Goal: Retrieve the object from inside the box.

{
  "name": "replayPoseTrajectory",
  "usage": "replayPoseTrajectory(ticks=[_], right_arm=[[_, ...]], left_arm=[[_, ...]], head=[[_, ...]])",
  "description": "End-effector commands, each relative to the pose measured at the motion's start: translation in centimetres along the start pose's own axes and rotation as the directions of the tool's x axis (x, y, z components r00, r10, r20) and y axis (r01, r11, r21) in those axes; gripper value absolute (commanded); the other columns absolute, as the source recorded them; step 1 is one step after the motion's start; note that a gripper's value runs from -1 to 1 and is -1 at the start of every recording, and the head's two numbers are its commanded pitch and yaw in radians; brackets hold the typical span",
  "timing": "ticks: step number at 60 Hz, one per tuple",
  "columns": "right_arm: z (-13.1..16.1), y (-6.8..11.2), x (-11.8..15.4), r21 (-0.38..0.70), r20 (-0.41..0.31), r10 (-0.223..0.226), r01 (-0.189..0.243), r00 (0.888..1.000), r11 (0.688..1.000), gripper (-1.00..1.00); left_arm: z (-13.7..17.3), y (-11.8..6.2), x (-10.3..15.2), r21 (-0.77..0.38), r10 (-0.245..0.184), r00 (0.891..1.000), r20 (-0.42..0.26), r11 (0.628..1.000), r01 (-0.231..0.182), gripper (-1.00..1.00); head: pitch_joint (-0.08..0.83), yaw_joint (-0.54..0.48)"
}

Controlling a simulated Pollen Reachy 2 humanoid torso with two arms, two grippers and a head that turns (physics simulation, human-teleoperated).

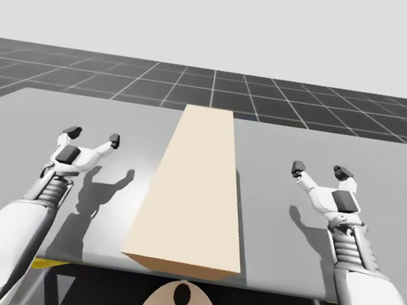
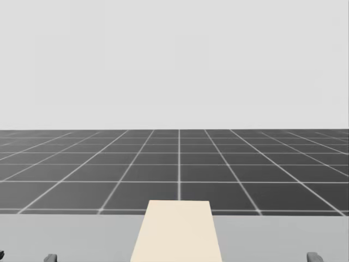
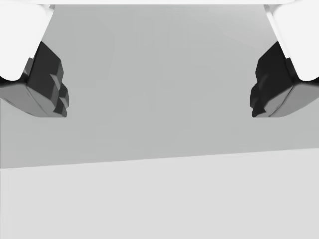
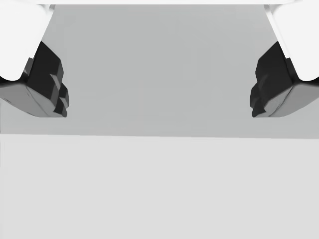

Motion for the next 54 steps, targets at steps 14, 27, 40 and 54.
replayPoseTrajectory(ticks=[14,27,40,54], right_arm=[[-0.2,0.4,-0.7,0.090,-0.080,-0.013,0.020,0.997,0.996,-1.00],[-0.4,1.4,-1.8,0.227,-0.174,0.021,0.019,0.984,0.974,-1.00],[0.3,3.7,-2.8,0.436,-0.181,0.117,-0.027,0.976,0.899,-1.00],[1.7,6.7,-3.3,0.644,-0.123,0.147,-0.033,0.981,0.764,-1.00]], left_arm=[[-0.3,0.0,-0.5,-0.038,0.007,0.998,-0.060,0.999,-0.009,-1.00],[-0.4,-0.8,-1.9,-0.149,-0.032,0.982,-0.187,0.989,0.004,-1.00],[0.9,-2.7,-1.9,-0.360,-0.082,0.984,-0.156,0.933,0.021,-1.00],[2.5,-5.6,-2.1,-0.524,-0.141,0.988,-0.067,0.847,0.086,-1.00]], head=[[-0.021,0.02],[-0.019,0.02],[-0.020,0.02],[-0.020,0.02]])
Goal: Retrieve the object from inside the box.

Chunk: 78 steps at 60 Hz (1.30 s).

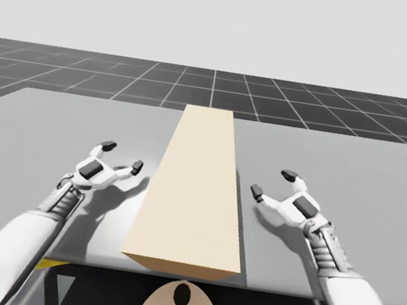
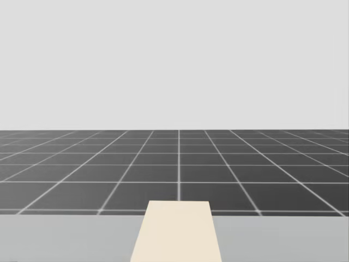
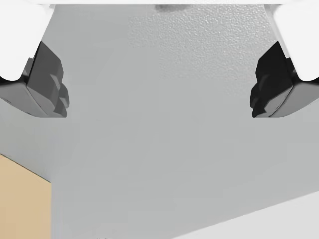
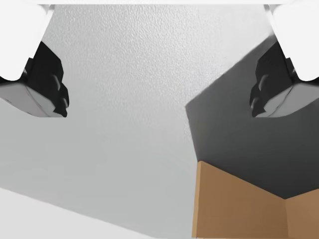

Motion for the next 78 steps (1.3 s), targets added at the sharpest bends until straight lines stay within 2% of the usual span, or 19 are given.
replayPoseTrajectory(ticks=[1,5,7,13,14,20,26,36,42,45,47,49,56,64,75,78], right_arm=[[-0.3,2.6,-0.2,0.179,0.027,0.045,-0.049,0.999,0.983,-1.00],[-0.4,3.5,-0.3,0.232,0.038,0.055,-0.062,0.998,0.971,-1.00],[-0.5,4.2,-0.4,0.266,0.052,0.076,-0.087,0.996,0.960,-1.00],[-0.8,5.4,-0.5,0.337,0.064,0.069,-0.086,0.996,0.938,-1.00],[-1.0,6.0,-0.7,0.375,0.066,0.063,-0.084,0.996,0.923,-1.00],[-1.6,7.3,-1.1,0.420,0.078,0.078,-0.104,0.994,0.901,-1.00],[-2.3,7.9,-1.2,0.453,0.097,0.074,-0.110,0.993,0.885,-1.00],[-4.1,8.9,-1.4,0.497,0.119,0.041,-0.095,0.992,0.863,-1.00],[-5.2,9.4,-1.6,0.542,0.110,0.041,-0.094,0.993,0.835,-1.00],[-6.1,9.8,-1.6,0.564,0.106,0.054,-0.105,0.993,0.819,-1.00],[-6.6,10.1,-1.5,0.580,0.095,0.049,-0.096,0.994,0.809,-1.00],[-7.3,10.6,-1.4,0.595,0.099,0.059,-0.107,0.993,0.797,-1.00],[-9.0,11.7,-1.1,0.625,0.101,0.057,-0.107,0.993,0.773,-1.00],[-10.7,13.0,-0.9,0.646,0.096,0.023,-0.079,0.995,0.759,-1.00],[-12.9,15.6,-2.3,0.659,0.066,0.006,-0.048,0.998,0.750,-1.00],[-13.5,16.5,-3.0,0.663,0.050,0.018,-0.047,0.999,0.747,-1.00]], left_arm=[[0.2,-2.3,0.0,-0.131,-0.052,0.998,0.030,0.990,0.056,-1.00],[0.2,-2.9,0.0,-0.147,-0.065,0.997,0.032,0.987,0.069,-1.00],[0.2,-3.3,0.0,-0.158,-0.073,0.997,0.032,0.984,0.077,-1.00],[0.2,-3.8,0.0,-0.176,-0.083,0.996,0.034,0.981,0.088,-1.00],[0.2,-4.0,0.0,-0.184,-0.084,0.996,0.036,0.979,0.089,-1.00],[0.2,-4.2,0.0,-0.193,-0.089,0.995,0.034,0.977,0.094,-1.00],[0.1,-4.3,-0.2,-0.197,-0.091,0.995,0.030,0.976,0.095,-1.00],[-0.1,-4.5,-0.4,-0.196,-0.106,0.994,0.020,0.975,0.107,-1.00],[-0.1,-4.6,-0.5,-0.198,-0.113,0.993,0.015,0.974,0.114,-1.00],[-0.1,-4.7,-0.5,-0.199,-0.116,0.993,0.013,0.973,0.117,-1.00],[-0.2,-4.7,-0.5,-0.199,-0.119,0.993,0.012,0.973,0.120,-1.00],[-0.2,-4.7,-0.5,-0.199,-0.122,0.992,0.012,0.972,0.122,-1.00],[-0.2,-4.8,-0.5,-0.199,-0.127,0.992,0.011,0.972,0.127,-1.00],[-0.2,-4.8,-0.5,-0.201,-0.132,0.991,0.012,0.971,0.132,-1.00],[-0.2,-4.9,-0.6,-0.206,-0.141,0.990,0.012,0.968,0.140,-1.00],[-0.2,-4.9,-0.6,-0.207,-0.144,0.990,0.012,0.968,0.143,-1.00]], head=[[-0.021,0.02],[-0.020,0.02],[-0.019,0.01],[-0.019,0.01],[-0.019,0.01],[-0.017,0.01],[-0.015,0.00],[-0.018,0.00],[-0.018,0.00],[-0.017,0.00],[-0.016,0.00],[-0.015,-0.01],[-0.012,-0.01],[-0.011,-0.01],[-0.002,-0.01],[0.000,-0.01]])
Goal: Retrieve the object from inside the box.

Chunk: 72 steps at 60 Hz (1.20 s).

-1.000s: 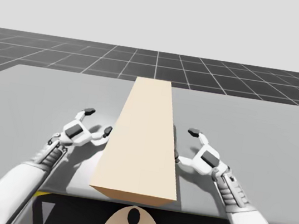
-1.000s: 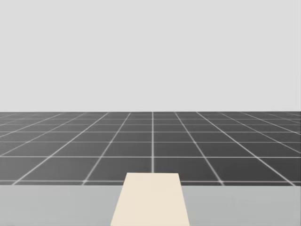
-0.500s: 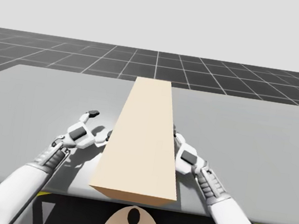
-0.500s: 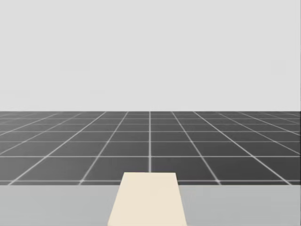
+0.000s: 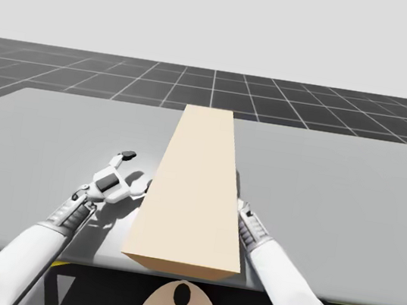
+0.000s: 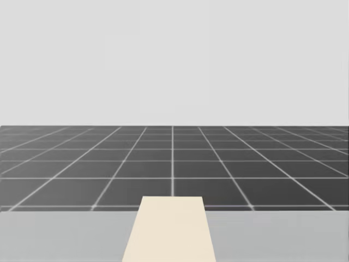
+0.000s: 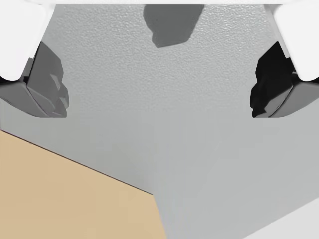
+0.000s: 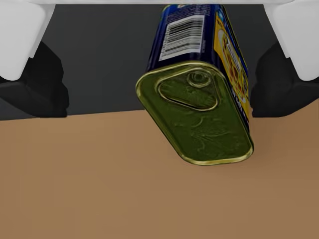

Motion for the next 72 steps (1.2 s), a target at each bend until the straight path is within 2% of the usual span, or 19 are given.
replayPoseTrajectory(ticks=[1,9,15,18,19,20,21,22,28,33,42,54,72], right_arm=[[-3.1,0.8,-1.6,0.027,-0.022,-0.032,0.033,0.999,0.999,-1.00],[-5.5,1.8,-2.3,0.085,-0.033,-0.049,0.051,0.998,0.995,-1.00],[-7.0,2.8,-2.4,0.118,-0.041,-0.029,0.033,0.999,0.992,-1.00],[-7.3,3.2,-2.6,0.089,-0.012,-0.008,0.010,1.000,0.996,-0.64],[-7.5,3.5,-2.5,0.099,-0.015,-0.020,0.021,1.000,0.995,0.66],[-7.4,3.5,-2.5,0.108,-0.023,-0.026,0.028,0.999,0.994,0.93],[-7.4,3.6,-2.5,0.109,-0.025,-0.027,0.030,0.999,0.994,0.97],[-7.4,3.6,-2.5,0.098,-0.027,-0.012,0.014,1.000,0.995,1.00],[-6.8,3.5,-2.3,0.078,-0.029,-0.013,0.015,1.000,0.997,1.00],[-5.9,3.2,-2.1,0.040,-0.036,0.003,-0.002,0.999,0.999,1.00],[-3.2,2.8,-1.6,-0.015,-0.027,0.025,-0.025,0.999,1.000,1.00],[3.6,1.2,-1.2,-0.159,-0.035,0.059,-0.064,0.998,0.985,1.00],[12.1,-0.3,-1.7,-0.313,-0.023,0.065,-0.069,0.998,0.947,1.00]], left_arm=[[0.0,0.0,0.0,-0.004,-0.008,1.000,-0.002,1.000,0.008,-1.00],[0.0,-0.1,0.0,-0.004,-0.016,1.000,-0.002,1.000,0.016,-1.00],[0.1,-0.1,0.0,-0.004,-0.022,1.000,-0.001,1.000,0.022,-1.00],[0.1,-0.1,0.0,-0.004,-0.026,1.000,-0.001,1.000,0.026,-1.00],[0.1,-0.2,0.0,-0.004,-0.028,1.000,-0.001,1.000,0.028,-1.00],[0.1,-0.2,0.0,-0.004,-0.028,1.000,-0.001,1.000,0.028,-1.00],[0.1,-0.2,0.0,-0.003,-0.029,1.000,-0.001,1.000,0.029,-1.00],[0.1,-0.2,0.0,-0.002,-0.031,1.000,-0.001,1.000,0.031,-1.00],[0.1,-0.2,0.0,0.001,-0.035,0.999,-0.004,0.999,0.035,-1.00],[0.1,-0.2,-0.1,0.003,-0.039,0.999,-0.007,0.999,0.039,-1.00],[0.1,-0.2,-0.1,0.007,-0.040,0.999,-0.010,0.999,0.040,-1.00],[0.1,-0.1,0.0,0.012,-0.038,0.999,-0.011,0.999,0.038,-1.00],[0.1,0.1,0.0,0.020,-0.035,0.999,-0.009,0.999,0.035,-1.00]], head=[[0.000,-0.01],[0.005,-0.01],[0.007,-0.01],[0.007,-0.01],[0.008,-0.01],[0.008,-0.01],[0.008,-0.01],[0.007,-0.01],[0.005,-0.01],[0.004,-0.01],[0.003,-0.01],[0.000,-0.01],[-0.005,-0.01]])
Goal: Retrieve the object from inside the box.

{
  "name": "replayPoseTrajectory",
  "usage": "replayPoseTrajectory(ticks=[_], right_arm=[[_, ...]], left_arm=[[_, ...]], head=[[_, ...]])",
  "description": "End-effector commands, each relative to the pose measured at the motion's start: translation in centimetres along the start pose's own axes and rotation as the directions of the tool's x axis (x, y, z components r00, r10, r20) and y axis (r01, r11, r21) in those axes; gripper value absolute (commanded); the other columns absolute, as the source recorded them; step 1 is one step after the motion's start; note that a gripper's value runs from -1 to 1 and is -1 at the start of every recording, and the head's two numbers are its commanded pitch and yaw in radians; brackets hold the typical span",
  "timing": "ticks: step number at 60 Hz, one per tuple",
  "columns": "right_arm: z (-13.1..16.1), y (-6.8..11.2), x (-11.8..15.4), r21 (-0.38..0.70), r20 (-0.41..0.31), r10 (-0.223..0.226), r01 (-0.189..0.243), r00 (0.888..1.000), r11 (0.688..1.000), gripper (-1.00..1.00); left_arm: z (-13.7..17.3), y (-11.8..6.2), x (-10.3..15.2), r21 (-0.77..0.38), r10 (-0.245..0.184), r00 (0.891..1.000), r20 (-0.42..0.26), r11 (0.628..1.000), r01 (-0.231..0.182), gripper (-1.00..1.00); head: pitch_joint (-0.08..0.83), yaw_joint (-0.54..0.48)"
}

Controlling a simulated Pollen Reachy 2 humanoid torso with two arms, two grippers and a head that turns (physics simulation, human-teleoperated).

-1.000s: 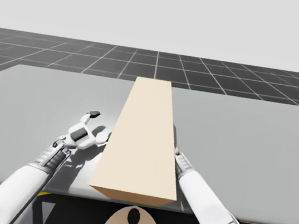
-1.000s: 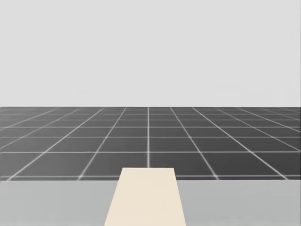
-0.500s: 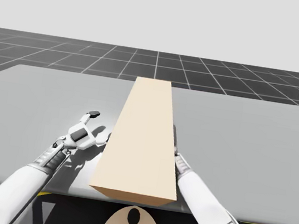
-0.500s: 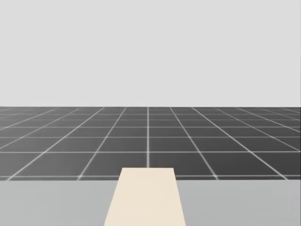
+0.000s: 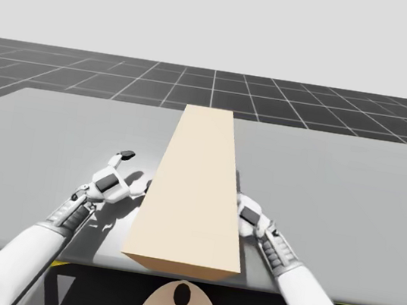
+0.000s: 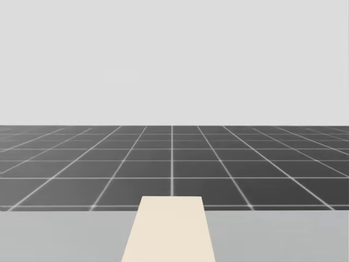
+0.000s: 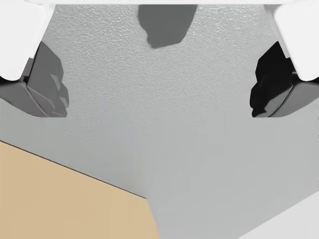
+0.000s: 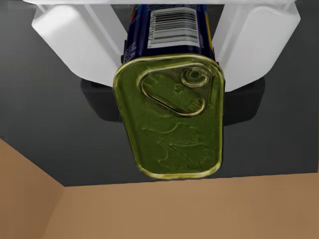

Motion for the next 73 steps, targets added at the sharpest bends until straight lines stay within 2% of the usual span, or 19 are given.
replayPoseTrajectory(ticks=[1,16,26,36,47,53,58,64,71,72,73], right_arm=[[4.4,-2.4,0.0,-0.116,0.013,0.018,-0.016,1.000,0.993,1.00],[10.1,-5.1,-0.3,-0.287,0.022,0.017,-0.010,1.000,0.958,1.00],[12.8,-7.9,0.7,-0.422,0.000,0.024,-0.022,1.000,0.907,1.00],[14.2,-11.3,3.3,-0.529,-0.019,0.033,-0.038,0.999,0.848,1.00],[14.0,-14.2,7.2,-0.592,-0.001,0.052,-0.043,0.999,0.805,1.00],[13.8,-15.3,9.5,-0.619,0.009,0.076,-0.054,0.997,0.784,1.00],[13.8,-16.3,12.4,-0.655,0.027,0.107,-0.063,0.994,0.753,1.00],[14.4,-17.1,16.7,-0.712,0.081,0.157,-0.054,0.984,0.700,1.00],[15.0,-17.3,20.6,-0.759,0.146,0.218,-0.032,0.965,0.650,1.00],[15.2,-17.2,21.5,-0.772,0.160,0.237,-0.029,0.958,0.635,1.00],[15.2,-17.1,21.8,-0.776,0.165,0.242,-0.025,0.956,0.630,1.00]], left_arm=[[0.0,0.1,0.0,0.004,0.001,1.000,0.000,1.000,-0.001,-1.00],[0.1,0.2,0.0,0.011,0.001,1.000,0.002,1.000,-0.001,-1.00],[0.1,0.3,0.1,0.016,0.002,1.000,0.003,1.000,-0.002,-1.00],[0.1,0.4,0.0,0.018,0.004,1.000,0.003,1.000,-0.004,-1.00],[0.1,0.5,0.0,0.019,0.005,1.000,0.003,1.000,-0.005,-1.00],[0.1,0.5,0.0,0.019,0.004,1.000,0.002,1.000,-0.004,-1.00],[0.1,0.5,0.0,0.020,0.006,1.000,0.002,1.000,-0.006,-1.00],[0.1,0.6,-0.1,0.021,0.007,1.000,0.001,1.000,-0.007,-1.00],[0.1,0.6,-0.1,0.021,0.007,1.000,0.001,1.000,-0.007,-1.00],[0.1,0.6,-0.1,0.021,0.007,1.000,0.001,1.000,-0.007,-1.00],[0.1,0.6,-0.1,0.021,0.006,1.000,0.001,1.000,-0.006,-1.00]], head=[[-0.005,-0.01],[-0.010,-0.01],[-0.010,-0.01],[-0.014,-0.01],[-0.014,-0.01],[-0.013,-0.01],[-0.011,-0.01],[-0.007,-0.01],[-0.005,-0.01],[-0.005,-0.01],[-0.005,-0.01]])
